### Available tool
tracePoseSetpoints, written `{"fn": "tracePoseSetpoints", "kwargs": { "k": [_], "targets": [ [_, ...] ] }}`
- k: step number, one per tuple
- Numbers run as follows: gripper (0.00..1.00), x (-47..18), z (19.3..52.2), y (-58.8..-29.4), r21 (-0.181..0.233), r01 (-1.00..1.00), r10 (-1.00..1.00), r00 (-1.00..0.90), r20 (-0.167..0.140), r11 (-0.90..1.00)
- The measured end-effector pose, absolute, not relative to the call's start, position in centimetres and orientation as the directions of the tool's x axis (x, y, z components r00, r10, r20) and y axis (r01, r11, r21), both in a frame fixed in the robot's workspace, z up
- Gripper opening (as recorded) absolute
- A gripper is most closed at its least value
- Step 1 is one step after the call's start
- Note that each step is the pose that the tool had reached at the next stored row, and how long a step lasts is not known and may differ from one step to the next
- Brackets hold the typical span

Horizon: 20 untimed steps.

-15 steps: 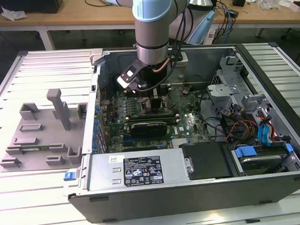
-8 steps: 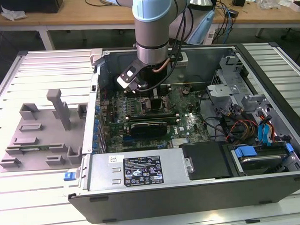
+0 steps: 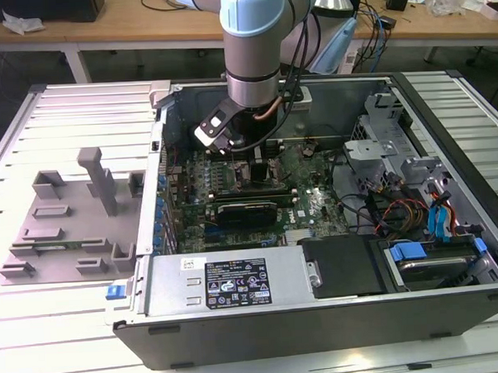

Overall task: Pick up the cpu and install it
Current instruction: 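Place the cpu into insertion slot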

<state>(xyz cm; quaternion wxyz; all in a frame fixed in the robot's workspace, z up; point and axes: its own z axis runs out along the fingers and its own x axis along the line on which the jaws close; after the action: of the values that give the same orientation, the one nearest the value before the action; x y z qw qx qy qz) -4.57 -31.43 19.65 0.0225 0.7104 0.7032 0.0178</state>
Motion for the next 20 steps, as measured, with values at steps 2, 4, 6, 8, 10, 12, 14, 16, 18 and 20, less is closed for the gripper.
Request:
{"fn": "tracePoseSetpoints", "kwargs": {
  "k": [2,4,6,8,10,12,14,16,18,20],
  "targets": [
    [0.62,-4.57,19.66,-31.44,0.057,0.998,1.0,0.01,-0.007,-0.01],
    [0.62,-4.57,19.66,-31.31,0.057,0.998,1.0,0.01,-0.007,-0.01],
    [0.62,-4.57,19.66,-31.3,0.057,0.998,1.0,0.01,-0.007,-0.01],
    [0.62,-4.57,19.66,-31.29,0.057,0.998,1.0,0.01,-0.006,-0.01],
    [0.62,-4.57,19.66,-31.29,0.057,0.998,1.0,0.01,-0.006,-0.01],
    [0.62,-4.57,19.66,-31.29,0.057,0.998,1.0,0.01,-0.006,-0.01],
    [0.62,-4.5,19.66,-31.29,0.057,0.998,1.0,0.01,-0.006,-0.01],
    [0.62,-4.43,19.66,-31.29,0.057,0.998,1.0,0.01,-0.006,-0.01],
    [0.62,-4.42,19.88,-31.29,0.057,0.998,1.0,0.01,-0.006,-0.01],
    [0.62,-4.43,20.08,-31.29,0.057,0.998,1.0,0.01,-0.006,-0.01]
  ]
}}
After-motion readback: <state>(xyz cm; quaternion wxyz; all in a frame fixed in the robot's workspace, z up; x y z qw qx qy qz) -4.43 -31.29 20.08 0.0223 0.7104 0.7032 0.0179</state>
